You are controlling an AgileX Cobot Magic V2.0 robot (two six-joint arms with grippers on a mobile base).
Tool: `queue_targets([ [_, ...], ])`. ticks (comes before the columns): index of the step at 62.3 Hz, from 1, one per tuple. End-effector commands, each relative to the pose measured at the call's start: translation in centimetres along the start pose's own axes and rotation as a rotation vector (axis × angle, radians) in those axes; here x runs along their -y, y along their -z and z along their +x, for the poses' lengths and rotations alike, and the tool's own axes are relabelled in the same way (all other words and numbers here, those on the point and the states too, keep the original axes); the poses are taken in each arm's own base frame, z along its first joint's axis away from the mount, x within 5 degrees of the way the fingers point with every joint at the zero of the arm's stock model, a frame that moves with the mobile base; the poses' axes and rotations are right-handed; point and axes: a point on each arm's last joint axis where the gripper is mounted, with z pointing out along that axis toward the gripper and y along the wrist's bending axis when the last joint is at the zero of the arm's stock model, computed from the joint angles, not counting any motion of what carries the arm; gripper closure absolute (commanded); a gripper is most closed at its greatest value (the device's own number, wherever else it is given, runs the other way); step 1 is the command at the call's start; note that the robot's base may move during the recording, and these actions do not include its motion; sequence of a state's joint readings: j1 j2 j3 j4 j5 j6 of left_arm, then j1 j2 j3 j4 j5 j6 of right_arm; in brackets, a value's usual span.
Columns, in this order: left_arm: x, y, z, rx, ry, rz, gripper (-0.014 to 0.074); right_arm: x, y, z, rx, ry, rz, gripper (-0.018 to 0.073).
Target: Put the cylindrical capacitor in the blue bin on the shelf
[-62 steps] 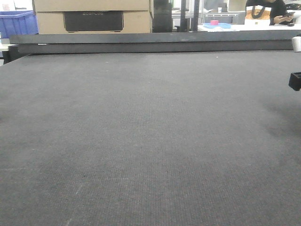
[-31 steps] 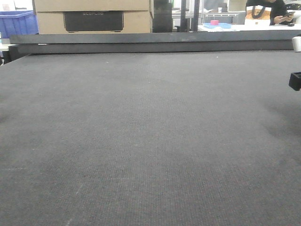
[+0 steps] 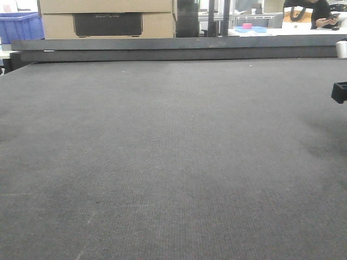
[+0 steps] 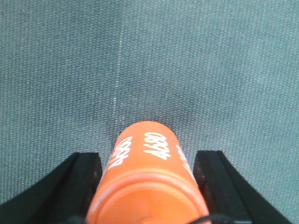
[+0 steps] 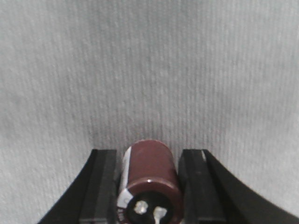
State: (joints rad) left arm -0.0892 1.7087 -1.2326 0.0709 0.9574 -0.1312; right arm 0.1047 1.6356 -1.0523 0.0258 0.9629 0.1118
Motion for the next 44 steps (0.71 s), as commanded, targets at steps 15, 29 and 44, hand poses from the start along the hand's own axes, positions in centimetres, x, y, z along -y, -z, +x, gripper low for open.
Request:
queue_targets([
  [15,0.9,4.2,0.5,0.124,-0.114,0.146,0.0707,0.1,2.6,-0.1,0.142,0.001,-0.017,0.0722],
  [29,1.5,8.1,1.6,0.330,-0.155,0.243,0.0707,0.0,6.7,0.3,0.376,0.004,-0.044,0.0722],
  [44,1.0,10.5,4.9,0.649,-0.096,0.256,0.0707,0.3,10.6,2.1,0.743,0.022,-0.065,0.0722],
])
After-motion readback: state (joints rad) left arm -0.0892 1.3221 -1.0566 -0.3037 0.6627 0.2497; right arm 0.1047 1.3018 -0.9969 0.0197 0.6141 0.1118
